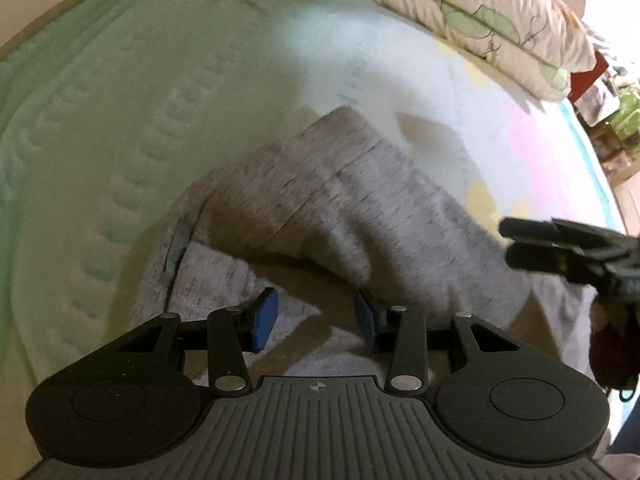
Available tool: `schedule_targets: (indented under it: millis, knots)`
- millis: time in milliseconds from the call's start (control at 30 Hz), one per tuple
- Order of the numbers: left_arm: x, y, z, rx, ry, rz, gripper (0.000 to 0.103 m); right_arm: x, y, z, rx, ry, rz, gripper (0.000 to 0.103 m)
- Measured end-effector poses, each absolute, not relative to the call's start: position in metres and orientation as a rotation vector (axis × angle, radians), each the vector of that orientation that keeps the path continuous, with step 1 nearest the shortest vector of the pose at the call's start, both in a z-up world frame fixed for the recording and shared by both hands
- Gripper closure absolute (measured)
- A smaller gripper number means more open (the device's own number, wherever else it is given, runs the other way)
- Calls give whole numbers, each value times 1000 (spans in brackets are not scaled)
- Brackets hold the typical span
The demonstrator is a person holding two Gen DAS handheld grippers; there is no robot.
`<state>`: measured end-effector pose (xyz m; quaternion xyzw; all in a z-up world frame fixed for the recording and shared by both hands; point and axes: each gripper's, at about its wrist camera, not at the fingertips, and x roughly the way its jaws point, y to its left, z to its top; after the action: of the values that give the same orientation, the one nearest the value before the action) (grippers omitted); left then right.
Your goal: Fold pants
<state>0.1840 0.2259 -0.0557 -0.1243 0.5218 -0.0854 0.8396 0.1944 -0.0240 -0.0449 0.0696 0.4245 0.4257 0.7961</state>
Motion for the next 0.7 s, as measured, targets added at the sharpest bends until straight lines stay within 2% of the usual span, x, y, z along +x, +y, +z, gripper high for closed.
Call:
schedule_targets:
  millis: [133, 167, 200, 267, 400, 467, 533, 600, 700]
  knots:
    - [183, 231, -65, -278, 1111, -174, 62, 207, -2, -64, 179, 966, 929, 23]
    - [182, 233, -65, -293, 1106, -176, 62, 207, 0, -64, 188, 968, 940, 27]
    - [181, 236, -65, -302, 1104, -175, 62, 206, 3, -64, 203, 959, 959, 54]
    - [178, 239, -63, -295, 1101, -163, 62, 199, 4, -55, 223, 922, 989, 89]
    - [167, 257, -55, -301, 1071, -112, 62, 150, -3, -10, 195, 769, 1130, 90]
    - [160, 271, -53, -276, 1064, -27, 63, 123, -2, -2, 156, 752, 1188, 90]
    - [151, 287, -51, -286, 1047, 57, 63, 93, 6, -6, 102, 769, 1244, 91]
    - [140, 305, -47, -317, 1036, 140, 63, 70, 17, -17, 37, 800, 1285, 97]
    - [124, 316, -32, -294, 994, 204, 63, 45, 31, -38, -30, 858, 1301, 97]
